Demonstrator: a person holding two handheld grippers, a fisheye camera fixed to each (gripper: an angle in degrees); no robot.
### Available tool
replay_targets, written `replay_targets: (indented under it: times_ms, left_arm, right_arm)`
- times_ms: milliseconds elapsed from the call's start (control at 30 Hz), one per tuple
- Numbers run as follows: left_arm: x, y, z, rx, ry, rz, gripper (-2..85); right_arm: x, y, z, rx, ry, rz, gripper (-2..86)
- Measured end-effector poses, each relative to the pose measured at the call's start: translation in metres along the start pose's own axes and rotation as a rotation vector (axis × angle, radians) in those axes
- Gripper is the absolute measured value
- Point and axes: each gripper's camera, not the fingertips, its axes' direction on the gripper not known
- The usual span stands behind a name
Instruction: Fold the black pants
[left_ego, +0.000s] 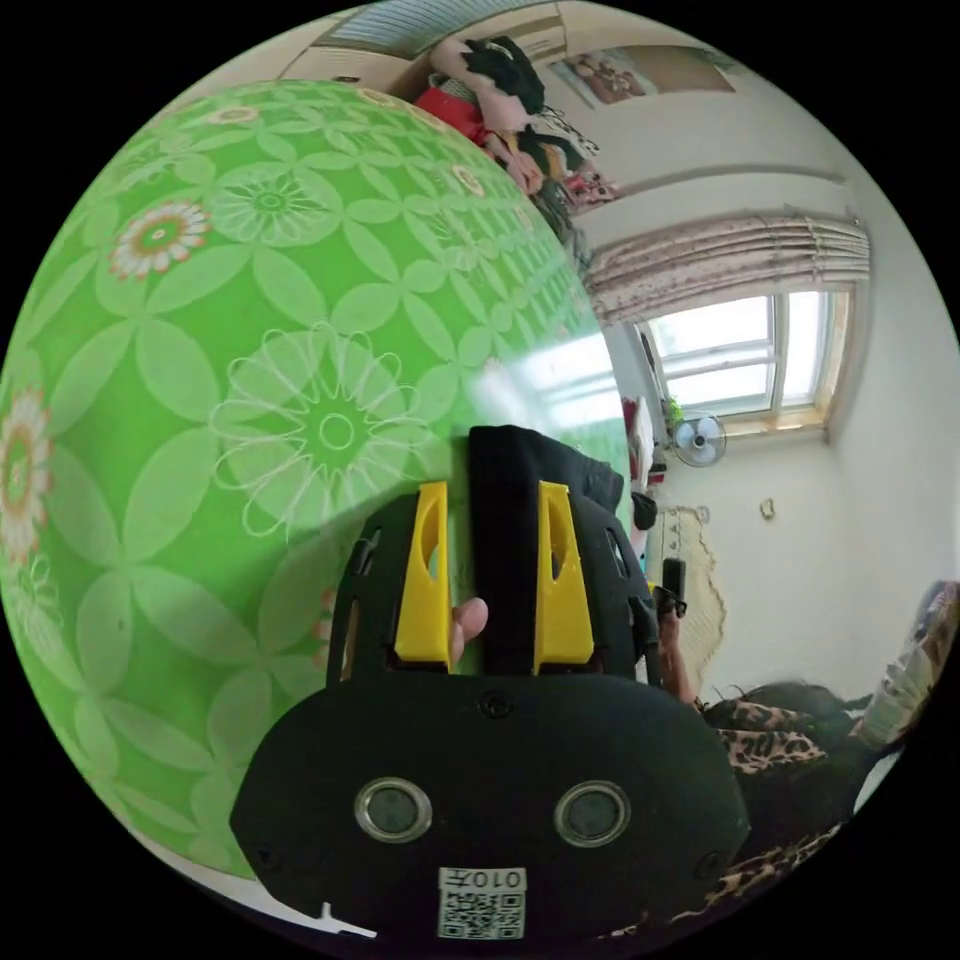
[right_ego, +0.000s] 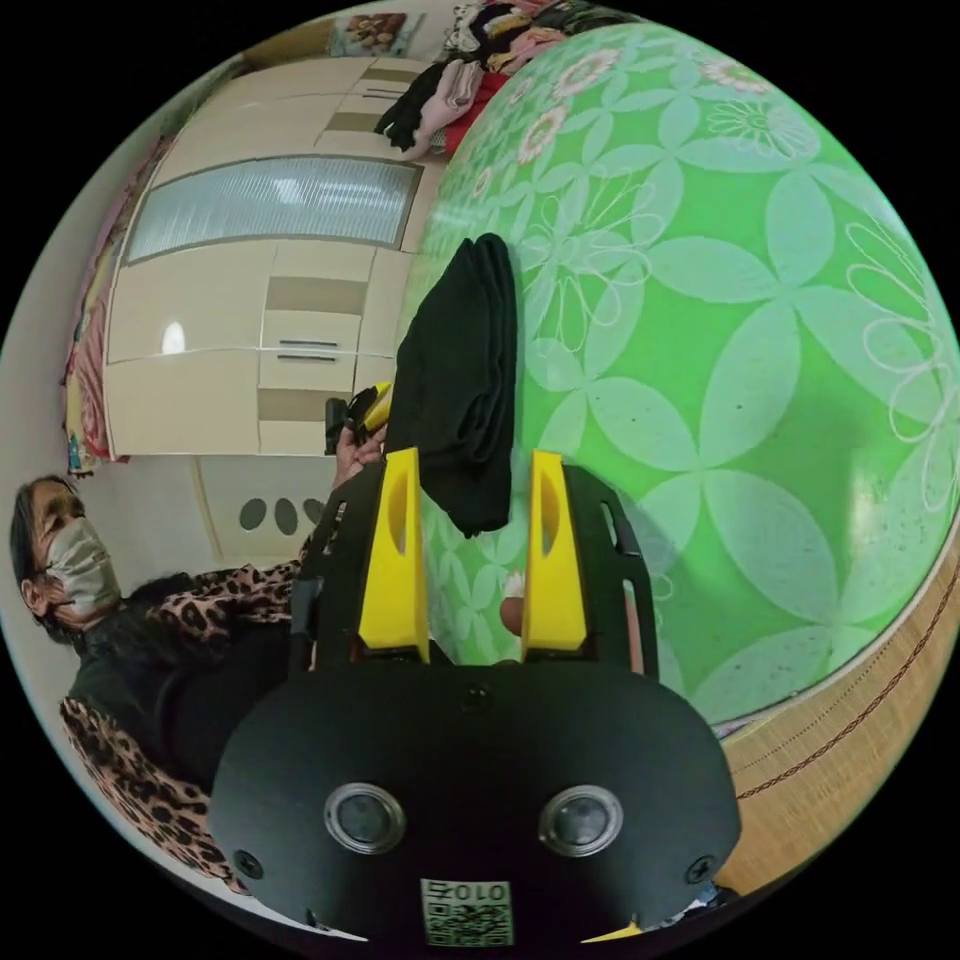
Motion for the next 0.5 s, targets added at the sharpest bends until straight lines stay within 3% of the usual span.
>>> replay_targets:
  times_ms: [267,500]
  left_arm:
    - [-0.003,-0.055,0.019,-0.144,0.134,0.143,12.0]
    - [-0.023,-0.073,0.035,-0.146,0.239,0.139,9.5]
  right_arm:
    - [0.002,0.006,0.015,0.038,0.000,0.000,13.0]
    - [0.017,0.003,0.032,0.043,-0.065,0.050,9.5]
